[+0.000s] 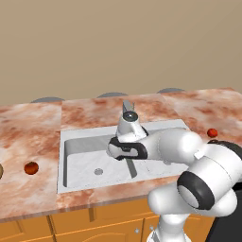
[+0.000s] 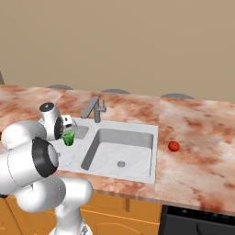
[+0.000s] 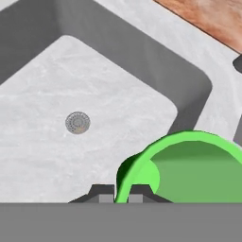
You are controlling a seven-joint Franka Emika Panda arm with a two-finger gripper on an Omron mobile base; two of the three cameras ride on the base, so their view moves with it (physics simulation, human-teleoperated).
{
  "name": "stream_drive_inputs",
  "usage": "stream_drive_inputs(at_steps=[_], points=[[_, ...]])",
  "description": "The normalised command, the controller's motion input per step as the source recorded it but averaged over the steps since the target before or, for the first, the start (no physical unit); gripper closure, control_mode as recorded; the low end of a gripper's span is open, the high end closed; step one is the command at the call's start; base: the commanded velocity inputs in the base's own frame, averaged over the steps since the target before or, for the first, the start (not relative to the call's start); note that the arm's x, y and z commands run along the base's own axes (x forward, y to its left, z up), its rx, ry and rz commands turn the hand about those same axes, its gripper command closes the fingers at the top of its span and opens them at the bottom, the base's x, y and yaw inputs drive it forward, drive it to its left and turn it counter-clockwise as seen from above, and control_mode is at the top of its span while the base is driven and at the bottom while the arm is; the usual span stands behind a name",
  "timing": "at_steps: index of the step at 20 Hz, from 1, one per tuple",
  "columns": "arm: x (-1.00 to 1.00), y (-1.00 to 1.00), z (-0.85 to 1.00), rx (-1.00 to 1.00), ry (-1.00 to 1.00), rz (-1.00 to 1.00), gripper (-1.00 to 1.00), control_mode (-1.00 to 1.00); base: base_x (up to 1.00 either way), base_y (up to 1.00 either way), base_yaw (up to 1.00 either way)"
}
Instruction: Remove the tomato and tomato from the sink. Then move the bowl and cup from the counter to the sink for washing.
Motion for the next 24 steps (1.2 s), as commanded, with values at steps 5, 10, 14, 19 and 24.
stream_drive_inputs(at_steps=[5,10,14,19,24], points=[[0.02,0.18,-0.18,-0.08,-0.1,-0.02,1.0,-1.0,0.0,0.0,0.0],[0.09,0.12,-0.06,-0.03,-0.04,-0.01,1.0,-1.0,0.0,0.0,0.0],[0.15,0.13,-0.01,0.0,0.0,-0.01,1.0,-1.0,0.0,0.0,0.0],[0.15,0.09,0.0,0.0,0.04,-0.04,1.0,-1.0,0.0,0.0,0.0],[0.1,0.06,-0.04,0.0,0.05,-0.1,1.0,-1.0,0.0,0.0,0.0]])
